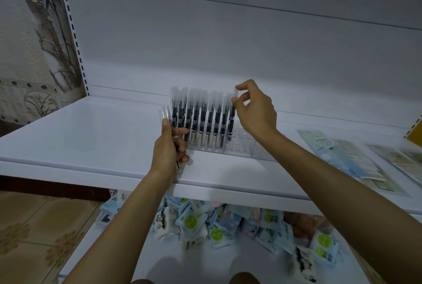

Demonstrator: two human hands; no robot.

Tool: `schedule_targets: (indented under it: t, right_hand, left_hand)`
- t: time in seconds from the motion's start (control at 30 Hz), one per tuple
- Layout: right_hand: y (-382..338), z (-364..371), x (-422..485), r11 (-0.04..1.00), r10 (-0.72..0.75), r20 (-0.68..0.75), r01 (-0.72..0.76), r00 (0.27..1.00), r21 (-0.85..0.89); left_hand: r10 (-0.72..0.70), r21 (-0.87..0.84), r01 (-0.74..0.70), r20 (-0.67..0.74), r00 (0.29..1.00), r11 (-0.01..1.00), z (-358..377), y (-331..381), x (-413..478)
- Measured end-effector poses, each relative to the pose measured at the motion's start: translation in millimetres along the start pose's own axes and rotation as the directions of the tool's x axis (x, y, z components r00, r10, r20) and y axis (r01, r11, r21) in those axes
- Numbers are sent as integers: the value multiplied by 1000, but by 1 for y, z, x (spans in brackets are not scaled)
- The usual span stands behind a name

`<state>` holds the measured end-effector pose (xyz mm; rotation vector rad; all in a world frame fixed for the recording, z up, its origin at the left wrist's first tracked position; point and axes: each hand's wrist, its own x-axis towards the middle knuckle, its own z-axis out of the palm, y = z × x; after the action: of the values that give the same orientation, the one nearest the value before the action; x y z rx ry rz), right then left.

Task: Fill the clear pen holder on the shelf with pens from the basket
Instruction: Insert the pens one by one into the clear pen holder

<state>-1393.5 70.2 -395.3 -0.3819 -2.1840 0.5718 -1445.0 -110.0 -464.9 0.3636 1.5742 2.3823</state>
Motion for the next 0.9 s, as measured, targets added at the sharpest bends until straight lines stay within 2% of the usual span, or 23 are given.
schedule_targets:
  t: [0.27, 0.47, 0.9]
  right_hand:
    - [12, -2, -6, 995, -23, 45, 27, 999, -99]
    - [15, -2, -9, 993, -45, 34, 48, 998, -104]
    - [12, 7, -21, 998, 10, 68, -15, 998, 63]
  left_hand:
    - [-2, -6, 2, 1, 1000, 1000, 0, 0, 0]
    - [3, -8, -3, 2, 1000, 1000, 0, 0, 0]
    - [-2, -13, 2, 4, 1000, 1000, 1, 1, -1]
